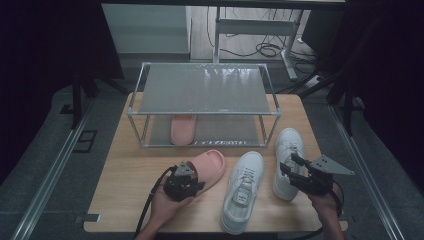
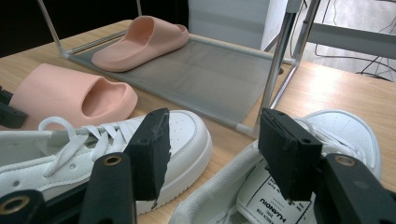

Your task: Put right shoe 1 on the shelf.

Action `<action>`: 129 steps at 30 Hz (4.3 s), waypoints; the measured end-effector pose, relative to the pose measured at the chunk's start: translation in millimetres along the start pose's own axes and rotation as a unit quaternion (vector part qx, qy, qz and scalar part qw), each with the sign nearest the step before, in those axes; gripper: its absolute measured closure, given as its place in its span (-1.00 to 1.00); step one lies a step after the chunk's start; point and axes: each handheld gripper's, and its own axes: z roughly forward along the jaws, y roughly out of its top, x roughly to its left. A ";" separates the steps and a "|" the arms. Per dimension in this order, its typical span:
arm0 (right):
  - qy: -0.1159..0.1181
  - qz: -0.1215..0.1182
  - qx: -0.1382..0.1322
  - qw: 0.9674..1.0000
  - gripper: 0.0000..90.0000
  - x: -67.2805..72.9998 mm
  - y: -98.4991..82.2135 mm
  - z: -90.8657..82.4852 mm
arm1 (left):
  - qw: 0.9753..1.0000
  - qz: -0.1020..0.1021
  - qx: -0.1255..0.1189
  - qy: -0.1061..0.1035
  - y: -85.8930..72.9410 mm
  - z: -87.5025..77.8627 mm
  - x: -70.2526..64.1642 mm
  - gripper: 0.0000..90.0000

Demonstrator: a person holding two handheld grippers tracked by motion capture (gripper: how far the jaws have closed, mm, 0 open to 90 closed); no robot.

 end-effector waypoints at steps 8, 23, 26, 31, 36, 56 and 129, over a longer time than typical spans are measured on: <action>0.000 0.000 0.000 1.000 -0.02 0.3 0.2 0.0 | 1.000 0.006 0.001 0.009 0.3 3.6 -3.3 0.83; 0.000 0.000 -0.003 1.000 -0.02 0.0 1.0 -1.6 | 0.999 -0.010 -0.034 0.031 18.1 -3.6 -5.3 0.85; 0.000 0.001 -0.004 1.000 -0.02 -0.2 1.3 -2.4 | 0.998 -0.011 -0.044 0.035 28.5 -2.8 -7.5 0.85; 0.000 0.001 -0.007 1.000 -0.02 -1.4 2.0 -4.6 | 0.997 -0.011 -0.059 0.038 44.1 3.7 -13.4 0.84; 0.000 0.004 -0.011 1.000 -0.03 -2.2 2.8 -6.9 | 0.997 -0.013 -0.064 0.036 55.5 11.4 -12.9 0.84; 0.005 0.004 -0.008 1.000 -0.03 -1.1 1.4 -3.6 | 0.995 -0.035 -0.071 0.057 87.3 39.9 -1.8 0.83; 0.013 -0.004 -0.002 1.000 -0.03 6.1 1.6 1.2 | 0.984 -0.076 -0.104 0.125 107.0 70.3 30.6 0.50</action>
